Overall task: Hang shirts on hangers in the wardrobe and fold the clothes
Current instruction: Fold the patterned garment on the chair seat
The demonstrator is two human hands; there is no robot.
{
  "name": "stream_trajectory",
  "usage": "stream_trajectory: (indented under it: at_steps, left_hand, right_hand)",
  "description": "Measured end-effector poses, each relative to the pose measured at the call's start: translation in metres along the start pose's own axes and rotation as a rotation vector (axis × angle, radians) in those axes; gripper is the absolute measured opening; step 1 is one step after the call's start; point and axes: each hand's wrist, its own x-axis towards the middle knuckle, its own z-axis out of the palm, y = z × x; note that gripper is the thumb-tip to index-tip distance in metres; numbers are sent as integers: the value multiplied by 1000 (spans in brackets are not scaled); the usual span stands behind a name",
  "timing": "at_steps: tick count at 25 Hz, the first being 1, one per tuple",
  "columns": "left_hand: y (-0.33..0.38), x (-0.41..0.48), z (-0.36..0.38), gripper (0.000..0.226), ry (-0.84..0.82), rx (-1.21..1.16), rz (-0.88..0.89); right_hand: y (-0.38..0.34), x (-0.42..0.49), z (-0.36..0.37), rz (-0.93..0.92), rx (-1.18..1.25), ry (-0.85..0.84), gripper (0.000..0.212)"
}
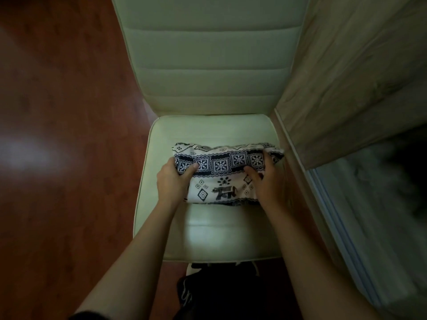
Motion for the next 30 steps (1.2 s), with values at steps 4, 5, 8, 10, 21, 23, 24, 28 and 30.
stream_trajectory:
  at_steps: [4, 5, 8, 10, 21, 23, 24, 28, 30]
  left_hand:
    - [70, -7, -46, 44, 135, -123, 164]
    - [98, -9, -65, 42, 174, -140, 216]
    - [204, -18, -138, 38, 254, -211, 376]
    - [274, -25, -185, 37, 284, -247, 482]
    - [659, -196, -388, 35, 241, -803, 1126]
    - [704, -244, -396, 34, 179, -901, 1211]
    - [722, -266, -396, 33, 138, -950, 1255]
    - [785, -346, -384, 32, -27, -1077, 1378]
    - [816, -388, -380, 34, -74, -1097, 1420]
  right_hand:
    - [-50, -9, -66, -101, 95, 236, 73]
    - [-68, -10, -92, -127, 109, 306, 71]
    - [-132, -15, -196, -187, 181, 470, 67]
    - [-172, -19, -267, -208, 189, 566, 67]
    - [-288, -170, -698, -313, -114, 1438, 74]
    - [-278, -212, -753, -238, -219, 1552, 74]
    - [-270, -233, -773, -217, -263, 1609, 75]
    - [-237, -308, -835, -114, -415, 1740, 75]
    - [-224, -337, -871, -4, -478, 1764, 73]
